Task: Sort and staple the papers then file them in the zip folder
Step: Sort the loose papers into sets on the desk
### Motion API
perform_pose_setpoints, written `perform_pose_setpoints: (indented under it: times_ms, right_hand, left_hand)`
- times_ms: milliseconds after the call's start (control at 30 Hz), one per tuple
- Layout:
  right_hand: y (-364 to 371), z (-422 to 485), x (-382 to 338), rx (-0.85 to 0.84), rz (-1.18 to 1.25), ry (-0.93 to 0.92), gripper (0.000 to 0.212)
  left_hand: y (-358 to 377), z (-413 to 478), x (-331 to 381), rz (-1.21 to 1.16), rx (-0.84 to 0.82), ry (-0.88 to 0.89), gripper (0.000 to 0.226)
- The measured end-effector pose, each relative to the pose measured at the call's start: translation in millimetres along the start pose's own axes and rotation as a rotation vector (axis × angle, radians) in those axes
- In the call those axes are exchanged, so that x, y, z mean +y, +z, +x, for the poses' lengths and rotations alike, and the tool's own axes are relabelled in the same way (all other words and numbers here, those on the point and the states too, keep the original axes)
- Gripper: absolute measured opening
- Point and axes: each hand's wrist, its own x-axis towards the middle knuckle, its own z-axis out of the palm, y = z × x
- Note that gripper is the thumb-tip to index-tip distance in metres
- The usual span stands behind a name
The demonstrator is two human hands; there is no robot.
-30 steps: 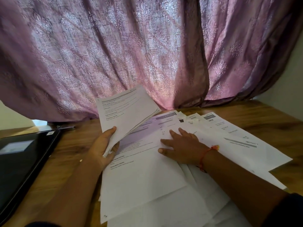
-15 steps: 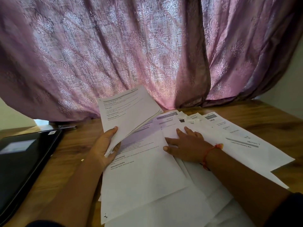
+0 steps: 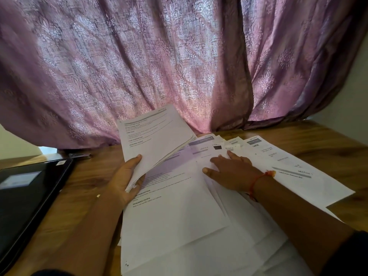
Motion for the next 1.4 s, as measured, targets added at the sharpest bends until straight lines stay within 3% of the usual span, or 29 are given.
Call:
perform_pose_setpoints:
  times_ms: [200, 367, 600, 1400]
  right_hand:
    - [1, -4, -6, -0.074, 0.039, -0.046, 0.070]
    - [7, 5, 4, 0.027, -0.007, 0.041, 0.078]
    - [4, 1, -1, -0.081, 0.068, -0.019, 0.074]
    - [4, 8, 18, -0.066, -0.074, 0.070, 0.080]
  left_hand:
    - [0, 0, 0, 0.028, -0.012, 0.003, 0.014]
    - [-1, 2, -1, 0.032, -0.017, 0.009, 0.019]
    - [8, -6, -1, 0.078, -0.046, -0.011, 0.012]
    - [4, -3, -2, 0.102, -0.073, -0.023, 0.025]
